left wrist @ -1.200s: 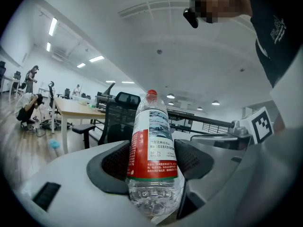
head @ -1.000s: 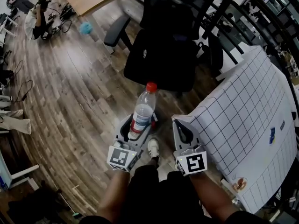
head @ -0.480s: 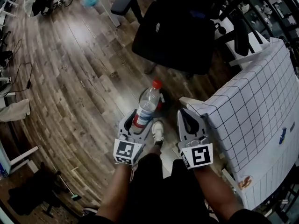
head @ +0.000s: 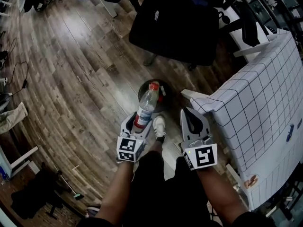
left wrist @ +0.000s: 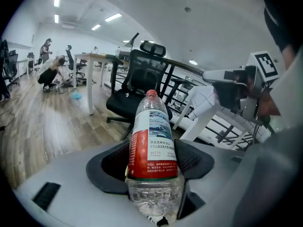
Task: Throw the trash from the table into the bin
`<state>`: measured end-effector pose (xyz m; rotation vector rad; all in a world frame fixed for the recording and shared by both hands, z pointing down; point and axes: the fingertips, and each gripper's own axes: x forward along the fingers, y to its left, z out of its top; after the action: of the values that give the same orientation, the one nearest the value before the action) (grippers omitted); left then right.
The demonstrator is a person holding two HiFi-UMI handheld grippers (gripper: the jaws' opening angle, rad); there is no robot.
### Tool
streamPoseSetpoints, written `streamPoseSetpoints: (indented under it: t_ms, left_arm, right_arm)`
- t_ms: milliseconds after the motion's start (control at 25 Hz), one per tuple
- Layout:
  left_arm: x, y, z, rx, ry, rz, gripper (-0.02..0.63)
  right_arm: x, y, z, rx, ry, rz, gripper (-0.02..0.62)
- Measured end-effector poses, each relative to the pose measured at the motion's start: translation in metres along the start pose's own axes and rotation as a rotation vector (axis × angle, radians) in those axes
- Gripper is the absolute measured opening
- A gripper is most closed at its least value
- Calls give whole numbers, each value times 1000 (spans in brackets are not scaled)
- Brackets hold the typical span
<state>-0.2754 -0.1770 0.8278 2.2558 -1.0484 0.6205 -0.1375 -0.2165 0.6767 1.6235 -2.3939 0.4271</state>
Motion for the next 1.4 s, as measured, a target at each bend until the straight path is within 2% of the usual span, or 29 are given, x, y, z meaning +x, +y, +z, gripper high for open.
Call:
streamPoseSetpoints:
  t_ms: [240, 520, 640, 960, 1160, 1400]
  left_arm:
    - [22, 11, -29, 31, 93, 43, 308]
    - [42, 9, -30, 34, 128, 24, 321]
    - [40, 11, -29, 19, 132, 42, 324]
    - [13, -3, 4, 57, 48, 17, 316]
    - [-5, -18, 46, 79, -29, 24, 293]
    - [-39, -40, 105, 124, -132, 33, 264]
  right_arm:
    - [-6, -13, -6, 9, 0, -30, 23]
    - [-13, -14, -9, 17, 4, -37, 23]
    - [-14, -11, -6, 22, -5, -34, 23]
    - [-20, -12, 7, 20, -29, -40, 23]
    - [-26, -8, 14, 4, -32, -28, 23]
    - [-38, 10, 42, -15, -66, 4, 23]
